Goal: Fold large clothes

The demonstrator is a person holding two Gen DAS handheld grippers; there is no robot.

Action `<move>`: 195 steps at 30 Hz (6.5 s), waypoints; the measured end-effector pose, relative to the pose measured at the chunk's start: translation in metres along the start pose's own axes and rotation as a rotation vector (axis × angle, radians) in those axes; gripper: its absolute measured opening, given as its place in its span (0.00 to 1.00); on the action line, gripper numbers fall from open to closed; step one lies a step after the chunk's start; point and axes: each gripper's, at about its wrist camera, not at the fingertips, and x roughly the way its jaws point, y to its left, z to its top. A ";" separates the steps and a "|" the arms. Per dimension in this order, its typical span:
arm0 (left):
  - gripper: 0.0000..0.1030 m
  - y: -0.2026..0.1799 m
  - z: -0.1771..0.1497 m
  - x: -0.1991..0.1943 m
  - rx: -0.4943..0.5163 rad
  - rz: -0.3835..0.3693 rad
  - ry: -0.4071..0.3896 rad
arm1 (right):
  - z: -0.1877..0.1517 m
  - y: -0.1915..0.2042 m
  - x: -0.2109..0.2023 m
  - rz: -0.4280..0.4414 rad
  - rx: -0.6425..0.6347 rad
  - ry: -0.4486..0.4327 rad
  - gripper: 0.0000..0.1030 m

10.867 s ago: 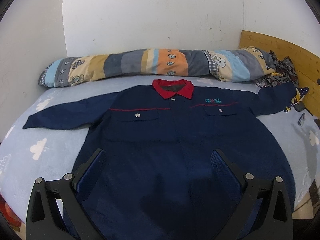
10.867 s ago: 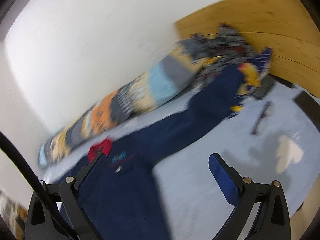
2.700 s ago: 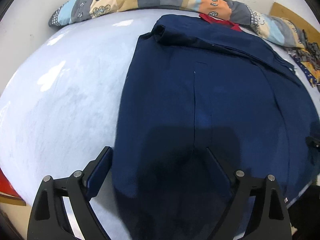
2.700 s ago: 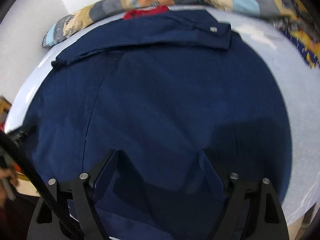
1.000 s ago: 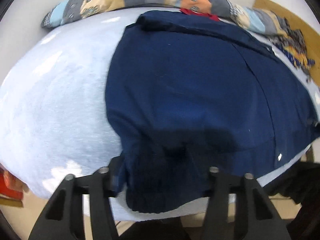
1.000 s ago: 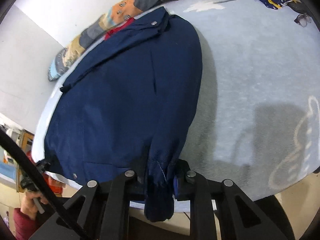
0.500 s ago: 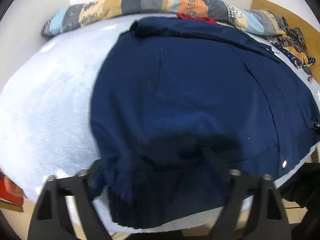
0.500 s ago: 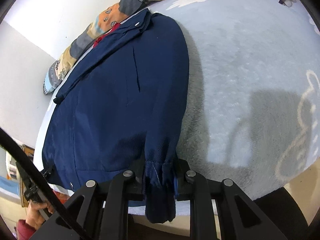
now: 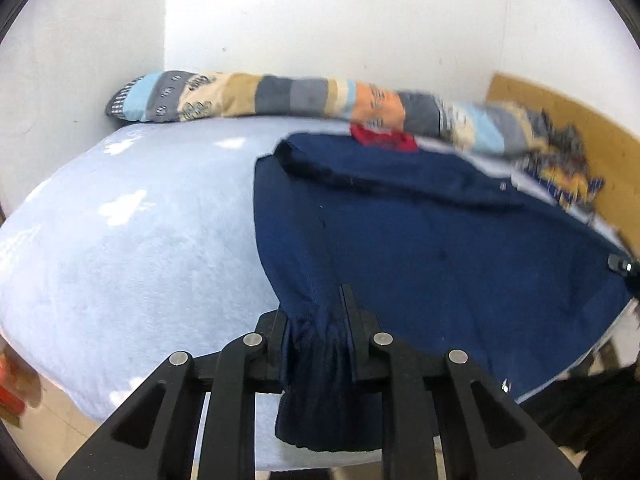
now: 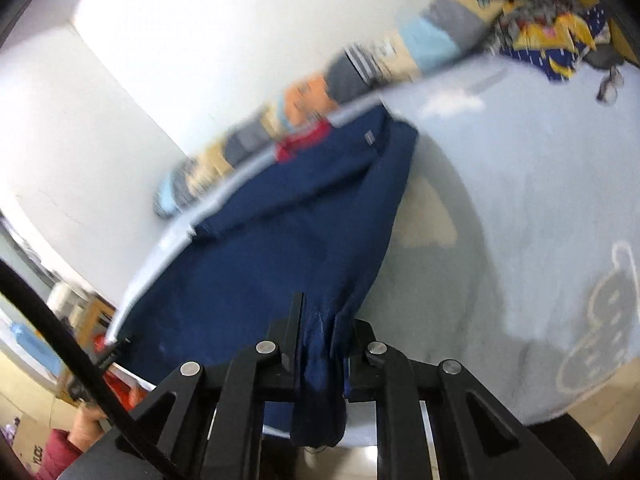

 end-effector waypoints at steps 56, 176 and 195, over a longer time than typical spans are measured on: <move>0.71 0.037 0.299 0.335 -0.077 0.098 0.051 | 0.326 -0.122 0.311 -0.032 0.228 0.030 0.53; 1.00 -0.005 0.127 0.136 -0.083 0.154 0.104 | 0.096 -0.068 0.210 -0.264 0.131 0.181 0.65; 0.85 0.099 0.106 0.174 -0.556 -0.027 0.242 | 0.093 -0.102 0.192 -0.133 0.403 0.122 0.68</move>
